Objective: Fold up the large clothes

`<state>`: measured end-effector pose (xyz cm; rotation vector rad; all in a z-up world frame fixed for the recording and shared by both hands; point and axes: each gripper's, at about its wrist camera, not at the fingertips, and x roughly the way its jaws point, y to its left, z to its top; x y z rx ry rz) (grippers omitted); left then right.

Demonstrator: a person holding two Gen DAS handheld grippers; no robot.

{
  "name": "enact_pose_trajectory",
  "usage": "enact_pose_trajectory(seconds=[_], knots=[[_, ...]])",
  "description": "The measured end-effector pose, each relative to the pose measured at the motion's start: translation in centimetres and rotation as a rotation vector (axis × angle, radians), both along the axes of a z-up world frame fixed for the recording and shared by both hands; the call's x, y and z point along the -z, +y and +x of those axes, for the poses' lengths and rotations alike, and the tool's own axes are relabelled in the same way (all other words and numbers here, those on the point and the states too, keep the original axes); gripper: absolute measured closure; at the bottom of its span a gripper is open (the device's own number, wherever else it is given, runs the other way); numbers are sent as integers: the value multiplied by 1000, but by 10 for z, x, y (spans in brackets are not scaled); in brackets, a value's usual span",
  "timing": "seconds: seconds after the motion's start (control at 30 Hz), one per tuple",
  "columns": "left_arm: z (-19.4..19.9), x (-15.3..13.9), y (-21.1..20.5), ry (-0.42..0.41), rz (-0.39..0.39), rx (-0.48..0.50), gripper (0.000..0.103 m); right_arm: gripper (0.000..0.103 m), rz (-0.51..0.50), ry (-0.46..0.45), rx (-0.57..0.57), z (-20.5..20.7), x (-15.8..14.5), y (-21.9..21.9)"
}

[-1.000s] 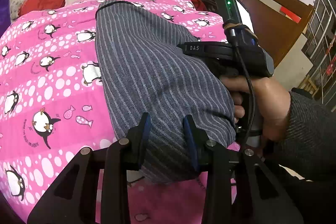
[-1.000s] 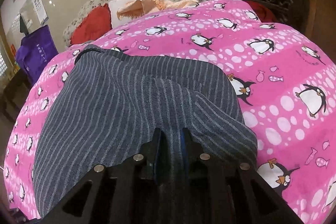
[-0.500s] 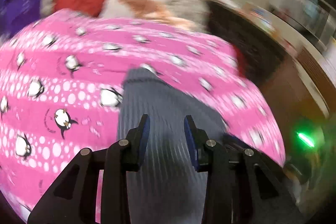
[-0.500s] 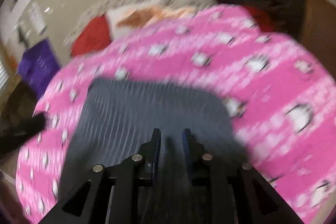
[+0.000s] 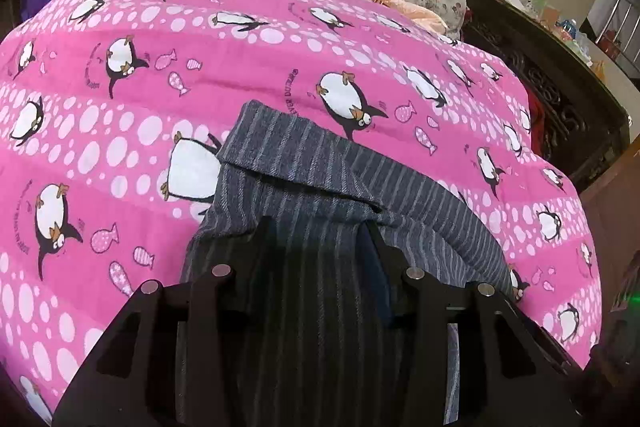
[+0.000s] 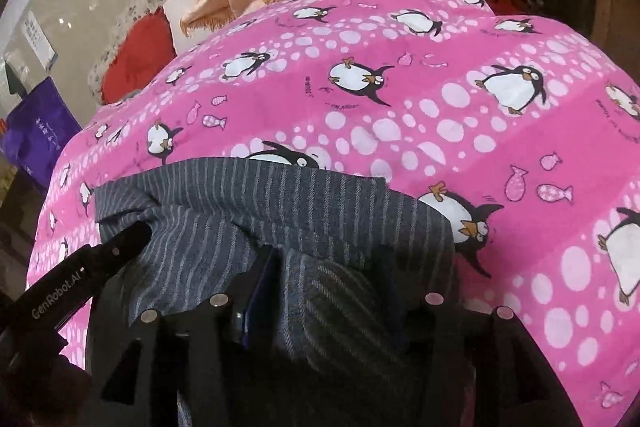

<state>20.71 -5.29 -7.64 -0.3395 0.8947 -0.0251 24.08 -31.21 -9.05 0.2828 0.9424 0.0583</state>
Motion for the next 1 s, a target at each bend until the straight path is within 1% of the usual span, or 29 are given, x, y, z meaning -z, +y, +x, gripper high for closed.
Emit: enact_pose_trajectory(seconds=[0.07, 0.17, 0.23, 0.33, 0.37, 0.4, 0.47, 0.5, 0.53, 0.57, 0.6, 0.63, 0.67, 0.7, 0.77, 0.83, 0.87, 0.93, 0.97, 1.0], knots=[[-1, 0, -4, -8, 23, -8, 60, 53, -17, -4, -6, 2, 1, 3], [8, 0, -9, -13, 44, -18, 60, 53, -19, -9, -11, 6, 1, 4], [10, 0, -9, -14, 43, -19, 60, 53, -20, -10, -13, 5, 2, 5], [12, 0, -7, -4, 21, -15, 59, 53, -15, -8, -12, 6, 1, 5], [15, -1, -6, 8, 4, 0, 52, 52, -10, -9, -11, 5, 1, 5], [18, -4, -5, 27, -29, 32, 41, 50, 3, -5, -14, 5, 1, 4], [24, -23, 6, 93, -102, 121, 41, 49, 72, 36, -39, 6, -3, -4], [20, -36, 16, 86, -134, 129, 41, 49, 110, 69, -57, 7, -10, -12], [13, -51, 27, 57, -162, 139, 41, 49, 153, 68, -61, 2, -23, -23], [2, -66, 38, 18, -162, 155, 35, 49, 185, 19, -58, -8, -39, -36], [-7, -74, 46, -7, -142, 169, 22, 43, 184, -29, -53, -18, -53, -48], [-19, -78, 53, -24, -116, 180, 18, 36, 152, -65, -49, -28, -65, -58], [-32, -76, 58, -31, -102, 191, 16, 25, 118, -79, -46, -37, -71, -66], [-40, -70, 60, -18, -105, 211, 16, 25, 107, -86, -51, -44, -72, -71], [-57, -48, 54, 55, -132, 285, 16, 25, 163, -61, -93, -57, -59, -77], [-71, -26, 42, 114, -145, 356, 16, 25, 283, -17, -143, -65, -35, -76], [-80, -16, 35, 130, -144, 397, 16, 25, 340, 9, -162, -67, -23, -75], [-91, -4, 31, 134, -136, 436, 16, 25, 416, 83, -191, -70, 5, -73], [-98, -1, 33, 110, -147, 431, 15, 24, 456, 116, -187, -72, 19, -74], [-102, -1, 35, 86, -160, 432, 15, 23, 512, 98, -191, -75, 24, -76]])
